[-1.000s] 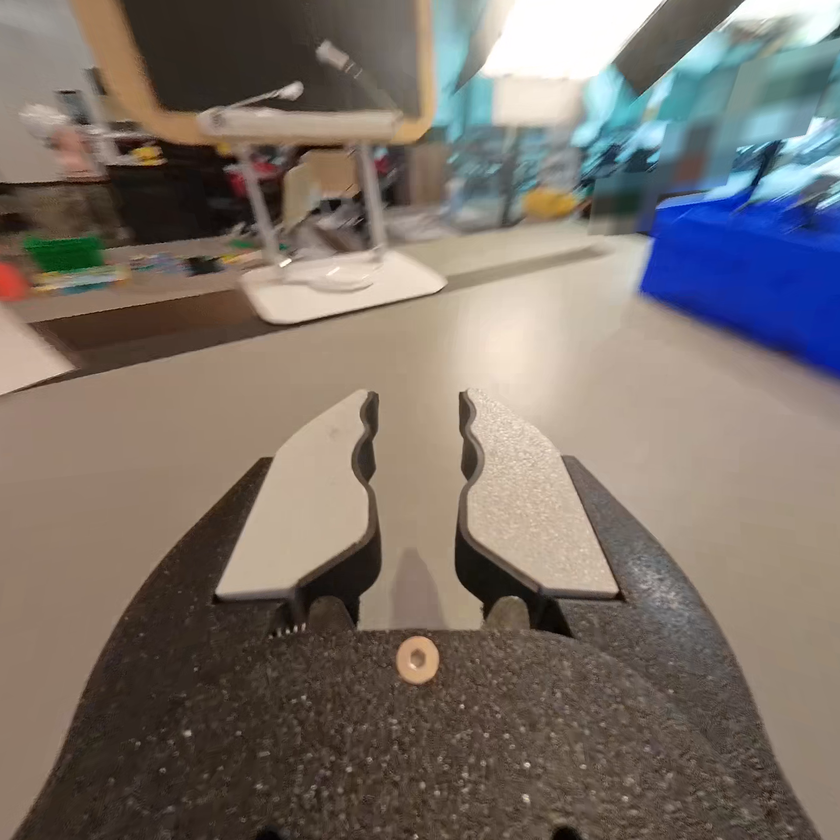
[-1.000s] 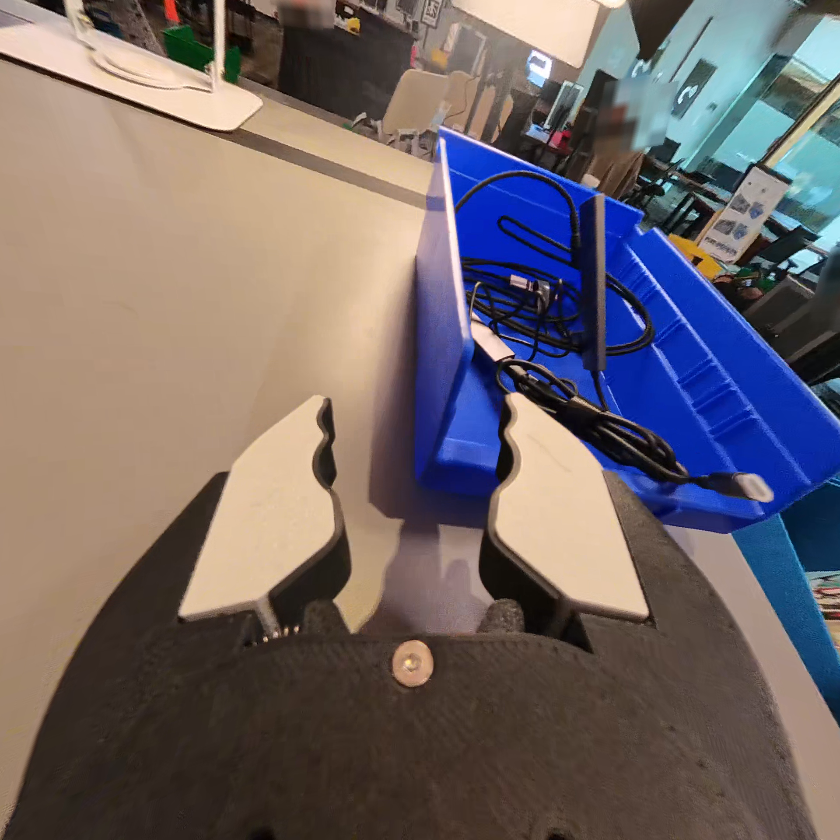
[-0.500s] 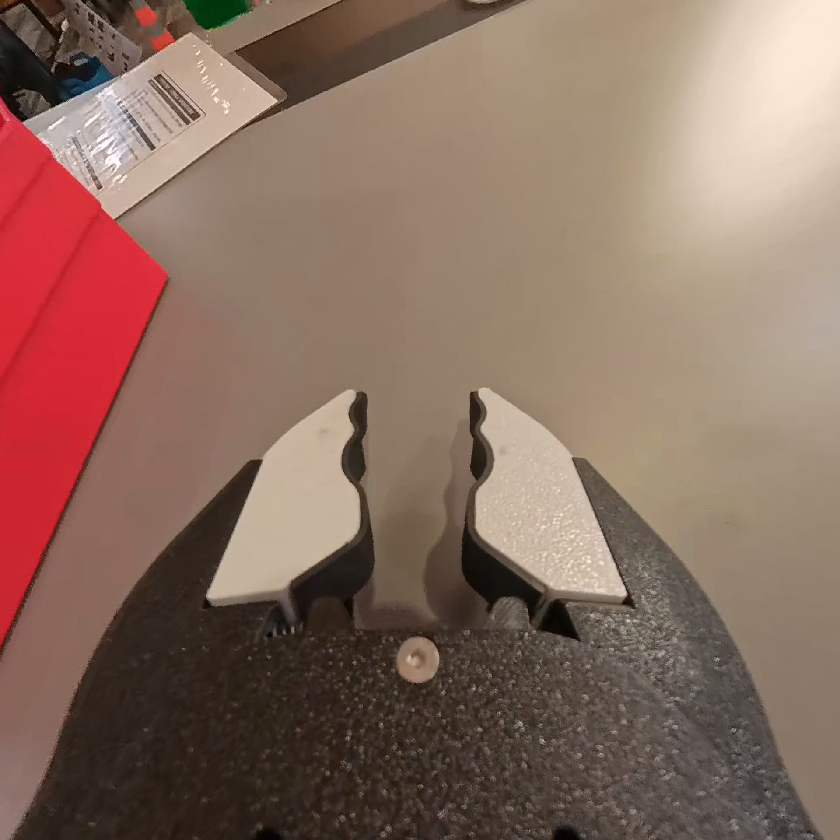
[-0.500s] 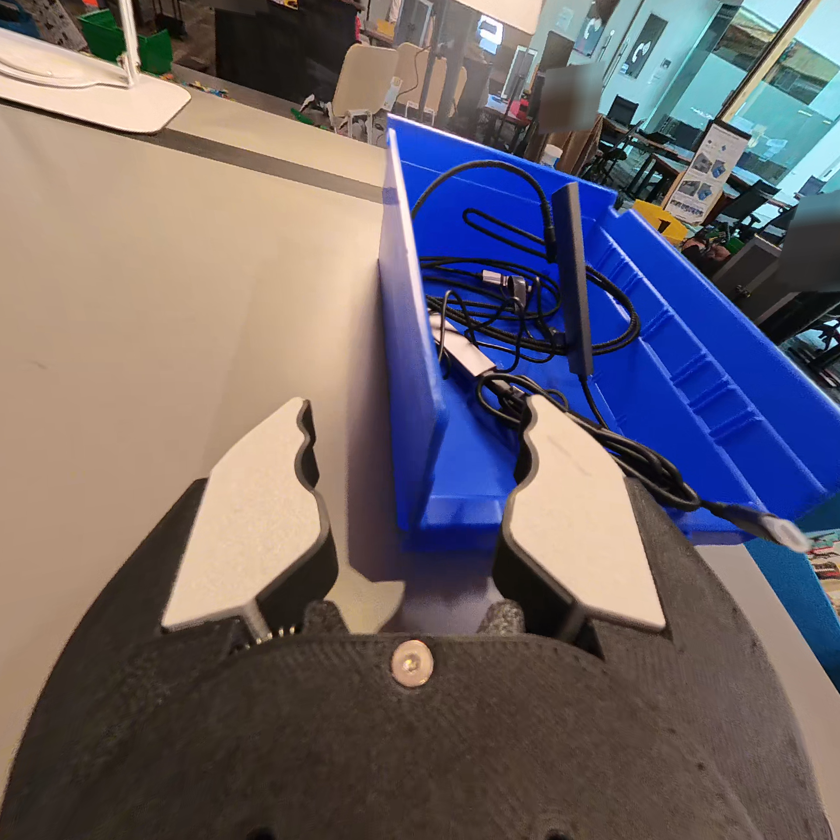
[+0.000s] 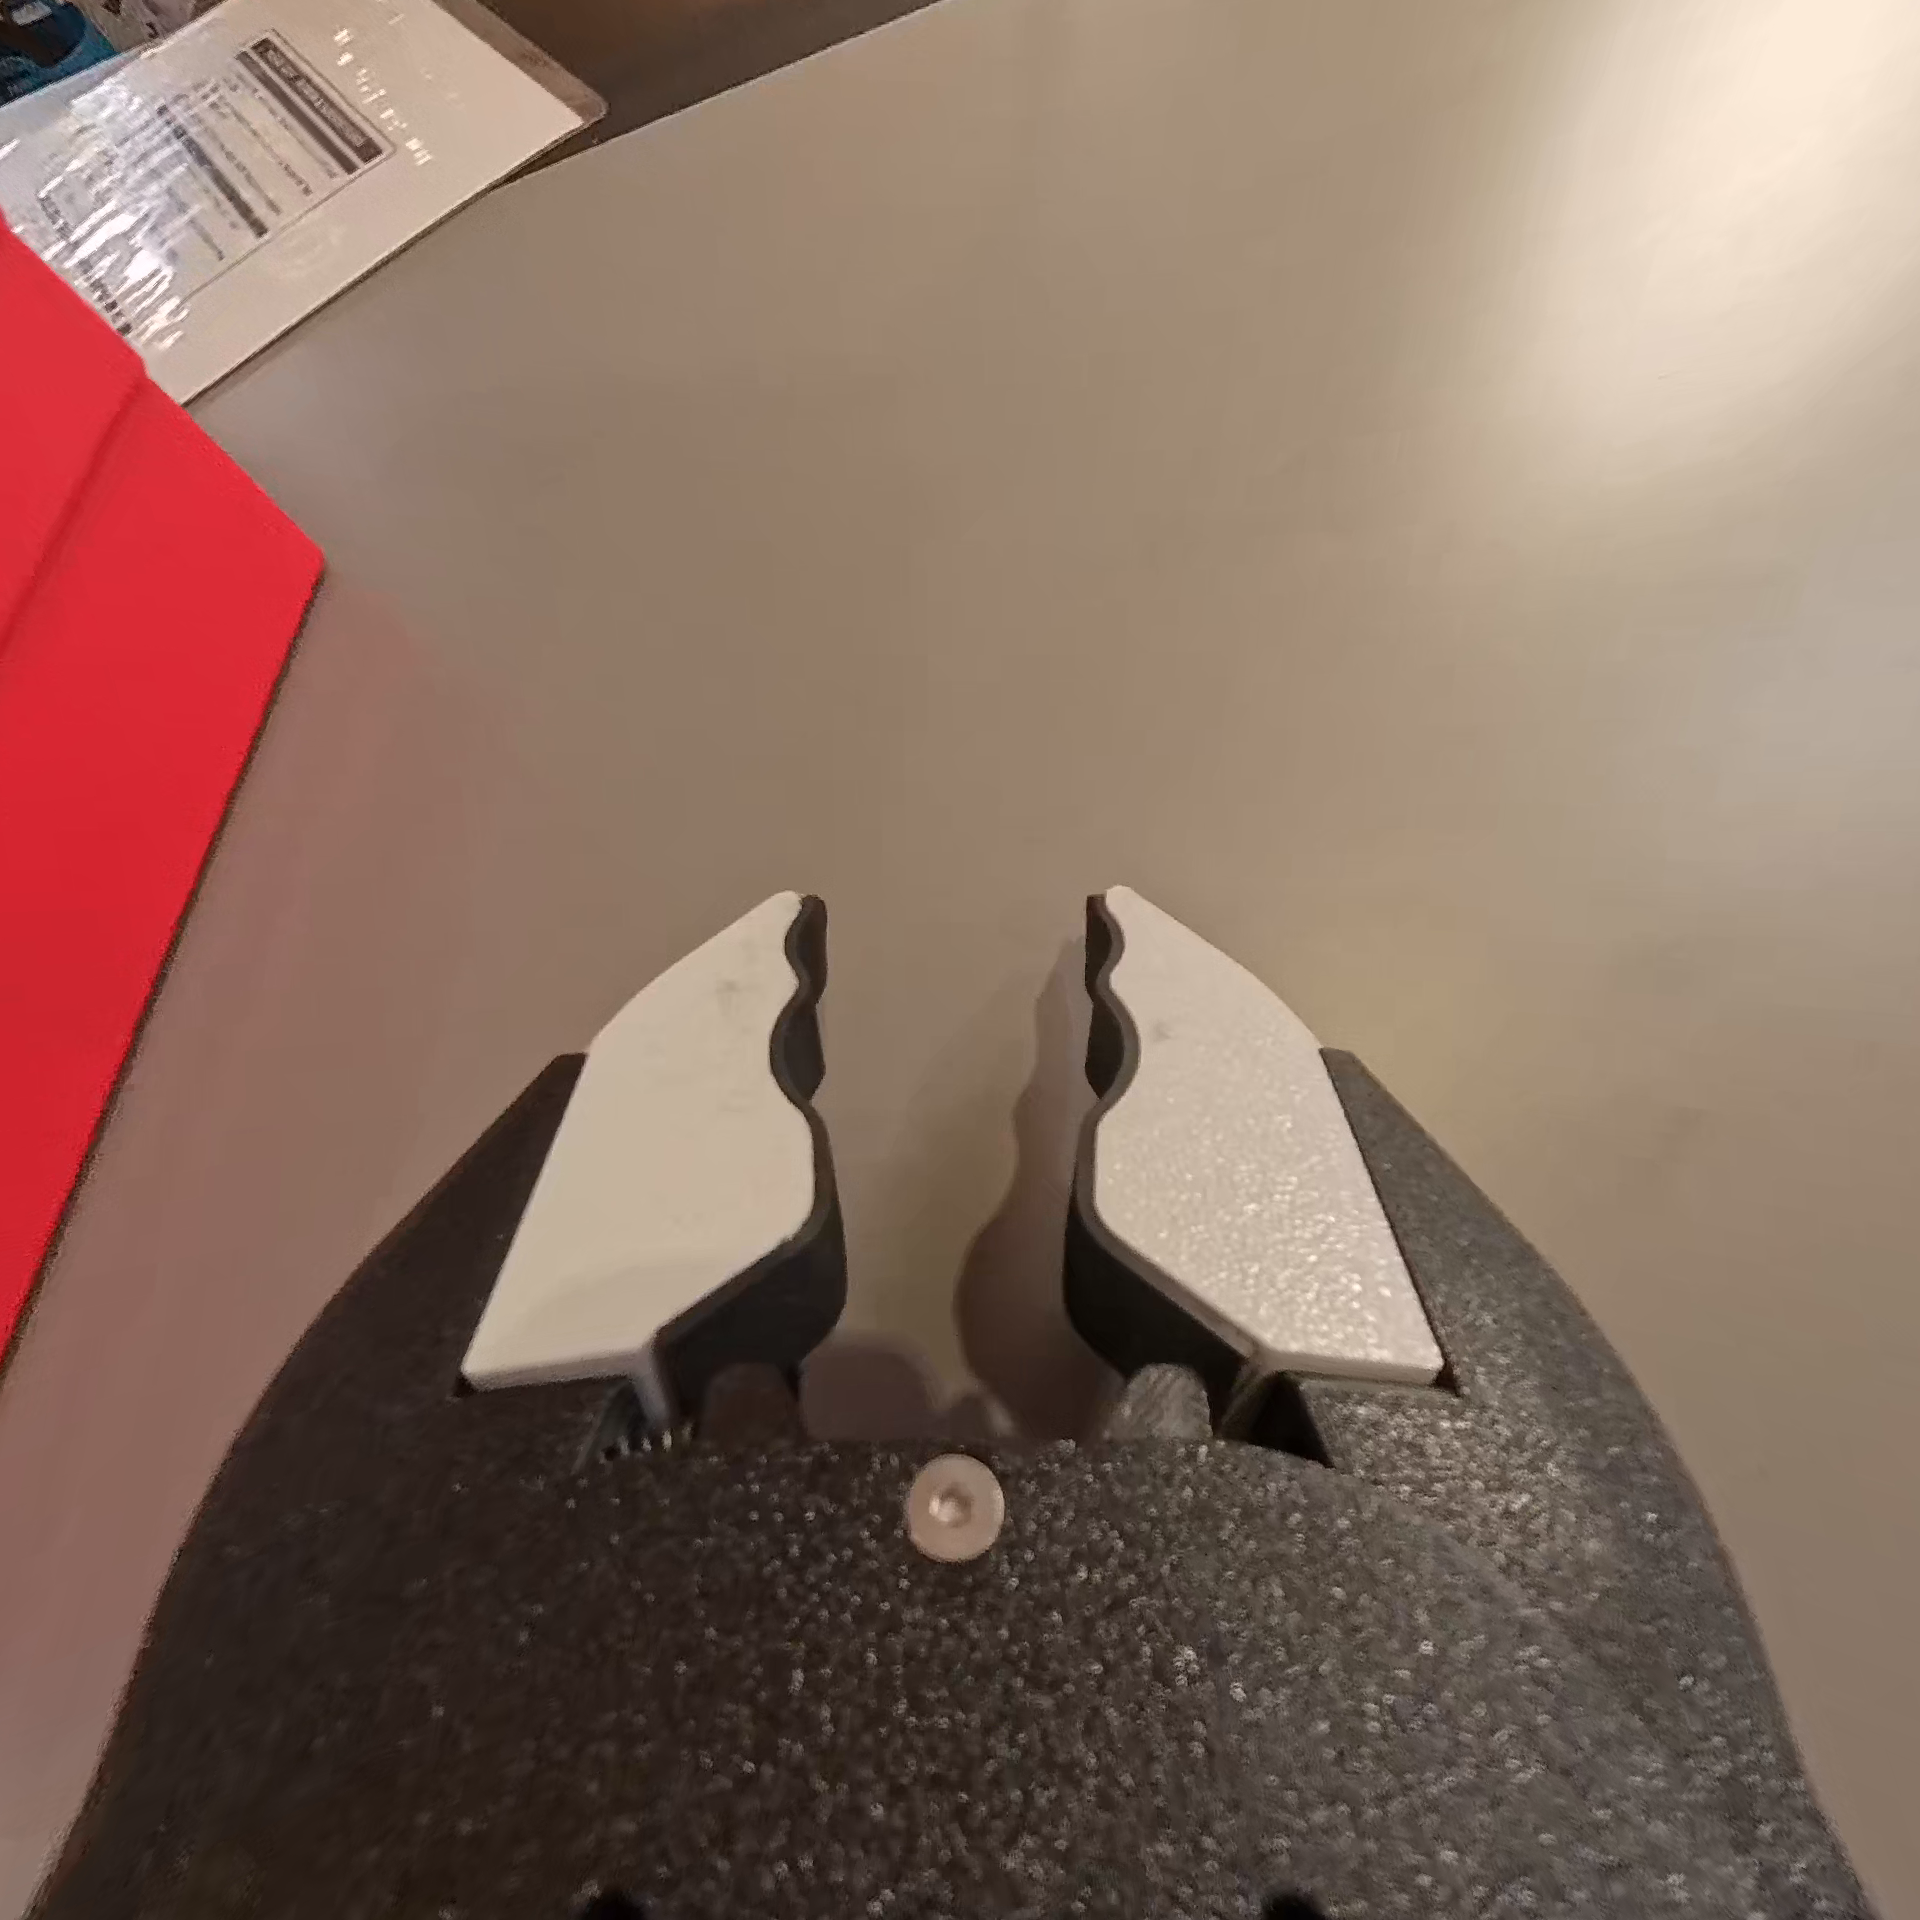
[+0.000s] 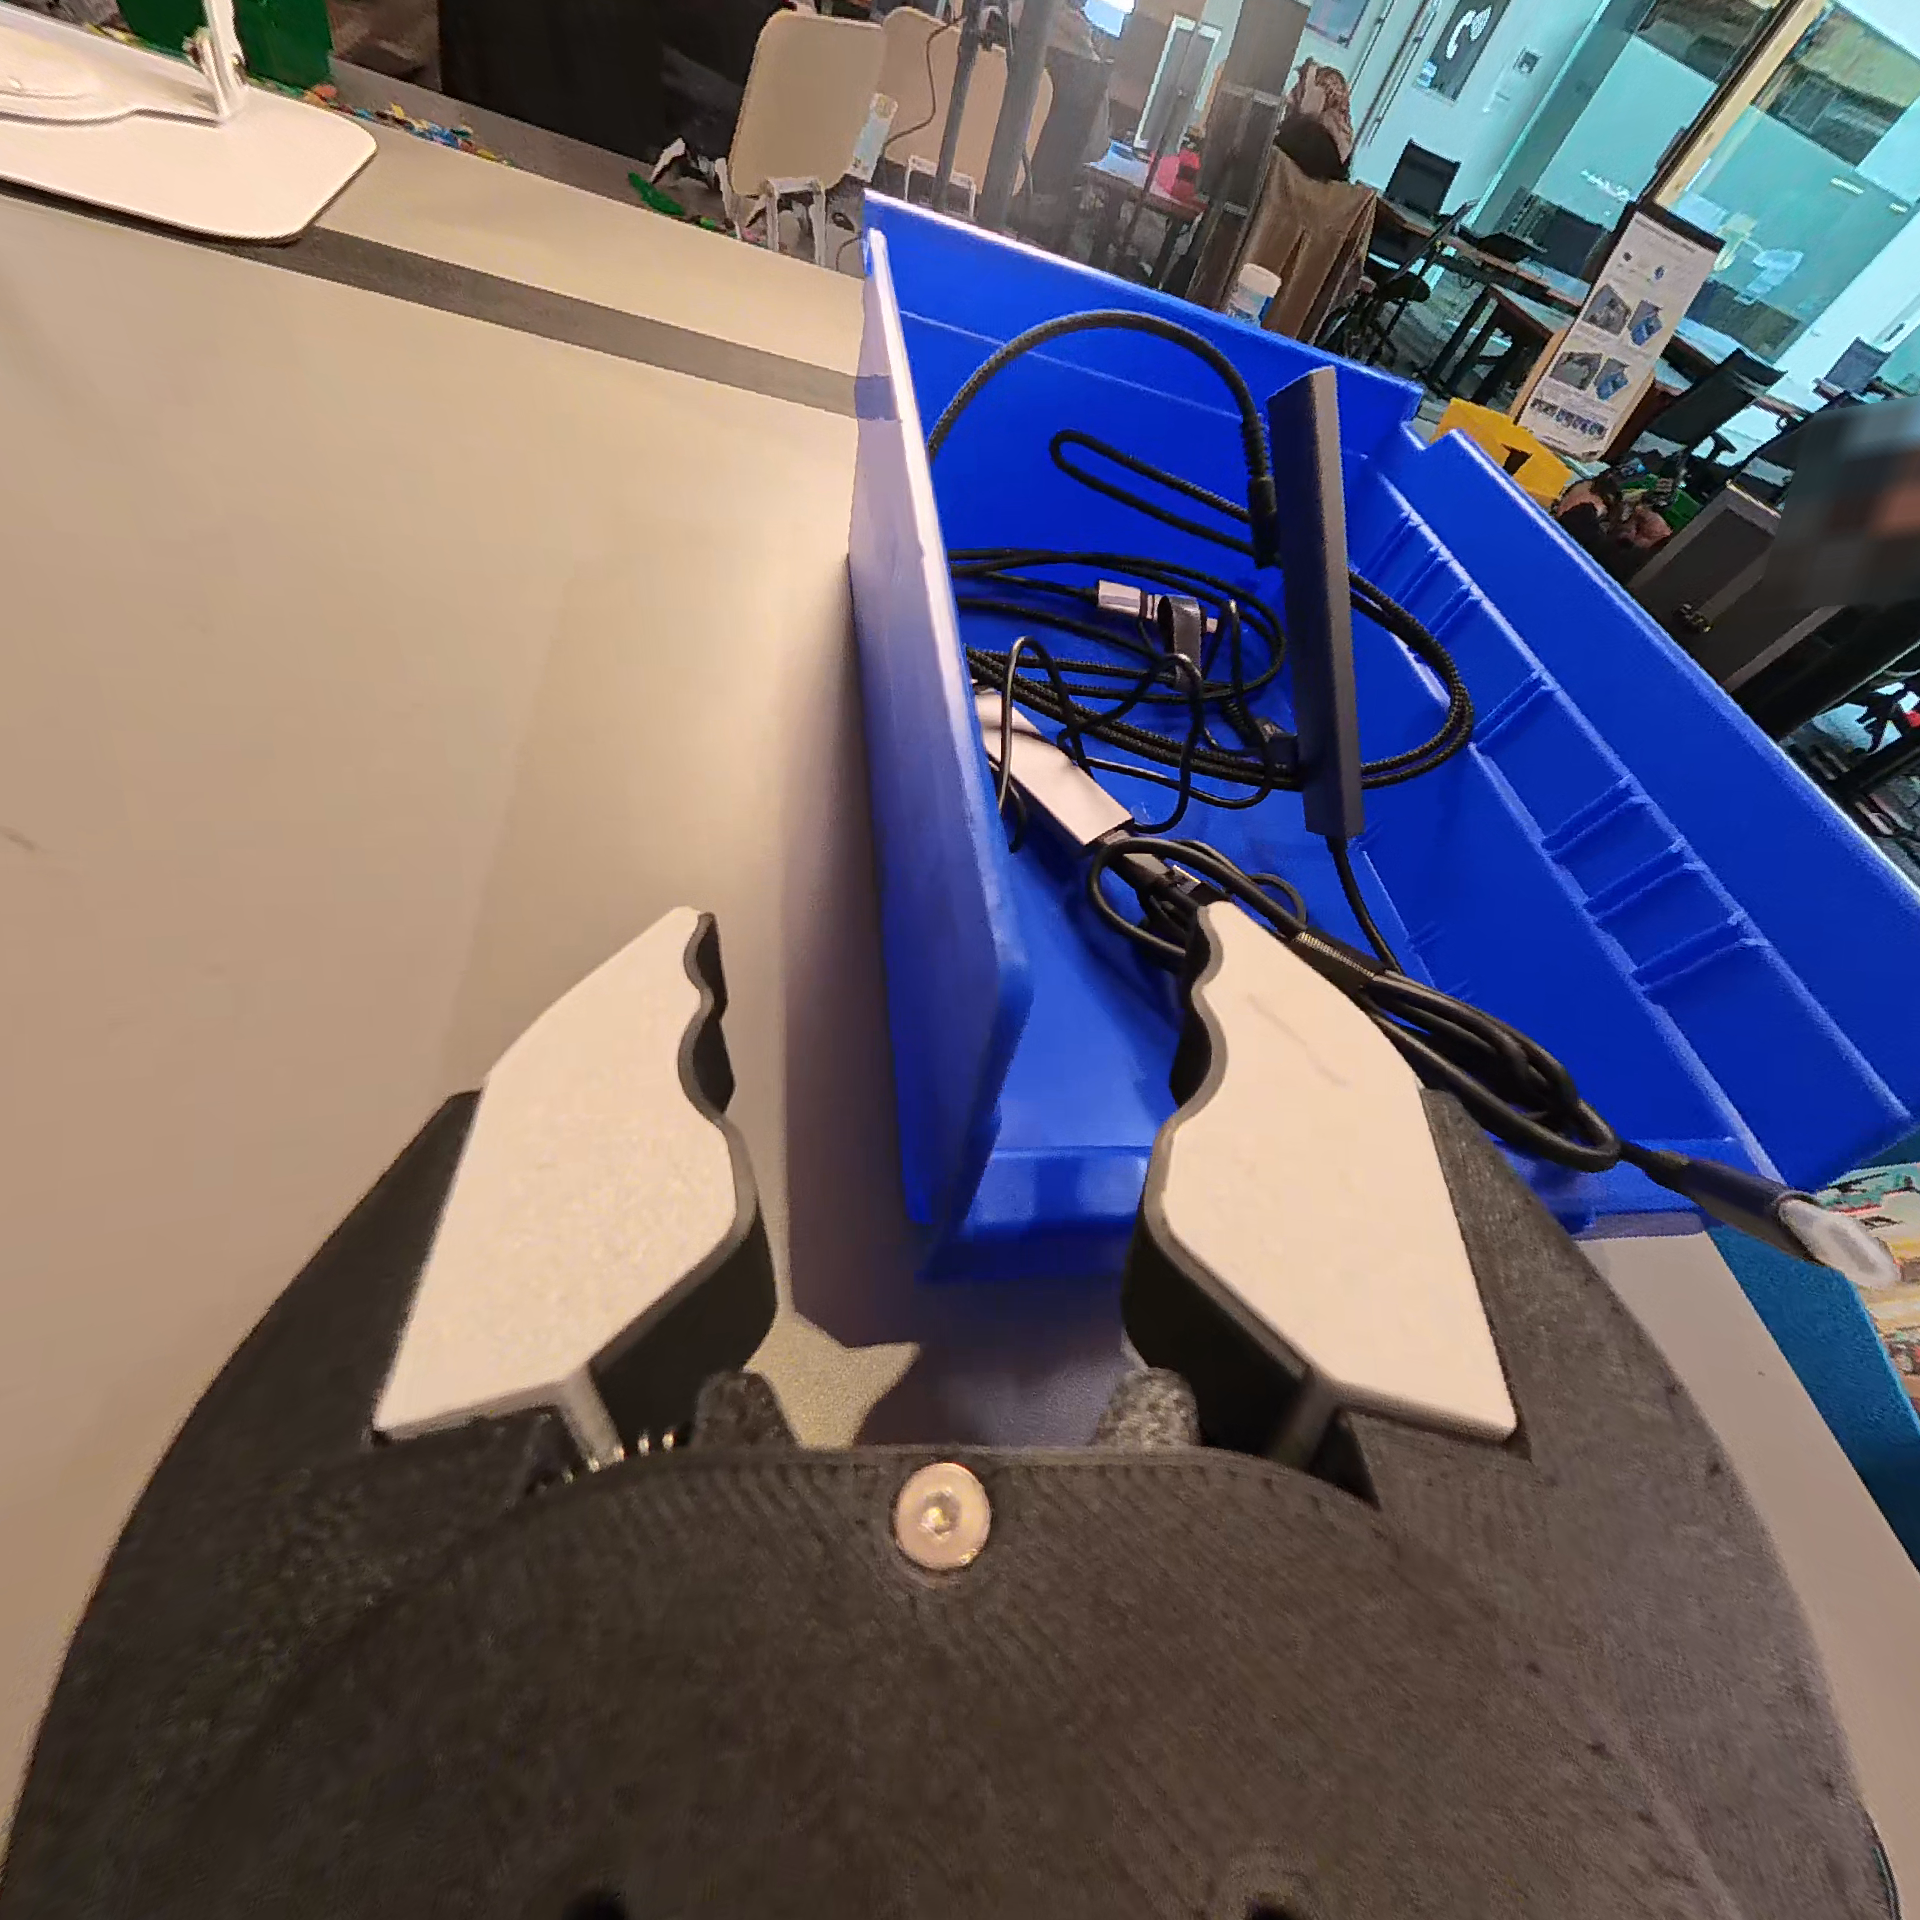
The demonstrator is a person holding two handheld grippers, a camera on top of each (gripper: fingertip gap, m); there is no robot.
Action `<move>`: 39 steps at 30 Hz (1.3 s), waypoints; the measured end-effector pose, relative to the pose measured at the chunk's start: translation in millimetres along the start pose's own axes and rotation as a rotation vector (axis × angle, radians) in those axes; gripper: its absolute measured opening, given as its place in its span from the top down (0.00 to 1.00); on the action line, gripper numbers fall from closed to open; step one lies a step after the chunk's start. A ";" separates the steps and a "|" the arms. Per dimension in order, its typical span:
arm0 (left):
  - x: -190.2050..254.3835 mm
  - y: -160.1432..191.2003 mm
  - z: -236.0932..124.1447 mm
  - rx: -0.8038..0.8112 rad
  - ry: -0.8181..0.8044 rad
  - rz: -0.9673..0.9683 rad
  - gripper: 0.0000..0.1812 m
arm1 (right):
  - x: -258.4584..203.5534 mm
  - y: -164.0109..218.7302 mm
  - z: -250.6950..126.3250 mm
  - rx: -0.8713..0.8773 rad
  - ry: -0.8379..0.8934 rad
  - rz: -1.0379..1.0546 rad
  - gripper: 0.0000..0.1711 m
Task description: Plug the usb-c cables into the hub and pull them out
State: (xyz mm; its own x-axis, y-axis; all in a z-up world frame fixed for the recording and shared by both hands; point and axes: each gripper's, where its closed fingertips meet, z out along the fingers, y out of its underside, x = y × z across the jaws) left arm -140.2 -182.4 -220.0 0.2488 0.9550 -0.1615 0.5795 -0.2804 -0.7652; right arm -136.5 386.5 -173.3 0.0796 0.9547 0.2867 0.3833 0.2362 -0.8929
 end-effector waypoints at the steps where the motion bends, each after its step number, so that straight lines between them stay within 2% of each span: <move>1: -3.7 2.2 -2.7 0.002 -0.006 -0.006 0.73 | -0.7 0.0 0.2 -0.001 -0.003 -0.004 0.51; 5: -33.8 10.0 -23.6 0.066 -0.085 -0.020 0.73 | -3.8 -2.5 -1.9 0.019 -0.026 -0.008 0.51; 12: -140.5 23.9 -101.1 0.271 -0.315 -0.221 0.74 | -6.3 -5.6 -3.8 0.044 -0.059 0.002 0.52; 15: -179.5 33.4 -124.5 0.290 -0.406 -0.246 0.72 | -6.0 -7.9 -1.5 0.050 -0.046 -0.001 0.53; 16: -185.3 35.9 -125.7 0.283 -0.393 -0.242 0.74 | -5.7 -9.2 -0.9 0.056 -0.040 -0.001 0.54; 19: -199.0 43.2 -123.9 0.237 -0.382 -0.231 0.69 | -2.3 -9.3 0.6 0.050 0.001 -0.005 0.56; 22: -200.1 30.6 -137.3 0.288 -0.389 -0.168 0.70 | 1.0 -9.6 -0.2 0.050 0.044 -0.020 0.55; 24: -206.0 19.9 -153.0 0.360 -0.439 -0.119 0.71 | 2.1 -10.7 -1.5 0.060 0.057 -0.023 0.57; 26: -227.3 23.6 -163.1 0.362 -0.514 -0.117 0.71 | 2.5 -10.8 -1.7 0.062 0.057 -0.018 0.59; 29: -255.7 44.1 -148.8 0.286 -0.432 -0.222 0.65 | -1.4 -8.5 1.0 0.041 0.021 -0.017 0.67; 32: -258.2 54.2 -126.5 0.247 -0.280 -0.226 0.65 | 2.8 -7.2 2.5 0.031 0.053 -0.034 0.76; 34: -249.7 55.6 -115.9 0.235 -0.209 -0.166 0.75 | 6.2 -9.5 0.3 0.056 0.080 -0.065 0.89; 35: -249.7 57.5 -113.2 0.220 -0.224 -0.150 0.78 | 5.2 -10.2 -0.3 0.063 0.076 -0.073 0.91; 36: -247.5 57.3 -112.6 0.215 -0.235 -0.123 0.85 | 5.0 -9.9 -0.6 0.062 0.075 -0.075 0.91; 39: -217.1 46.7 -108.4 0.247 -0.138 -0.058 0.92 | 4.5 -10.0 -1.4 0.066 0.061 -0.078 0.92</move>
State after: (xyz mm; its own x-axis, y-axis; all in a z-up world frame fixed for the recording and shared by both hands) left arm -83.1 -413.4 -153.1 0.1028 0.9777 -0.1832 0.3790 -0.2088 -0.9015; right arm -138.8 388.1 -162.6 0.1085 0.9208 0.3746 0.3296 0.3222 -0.8875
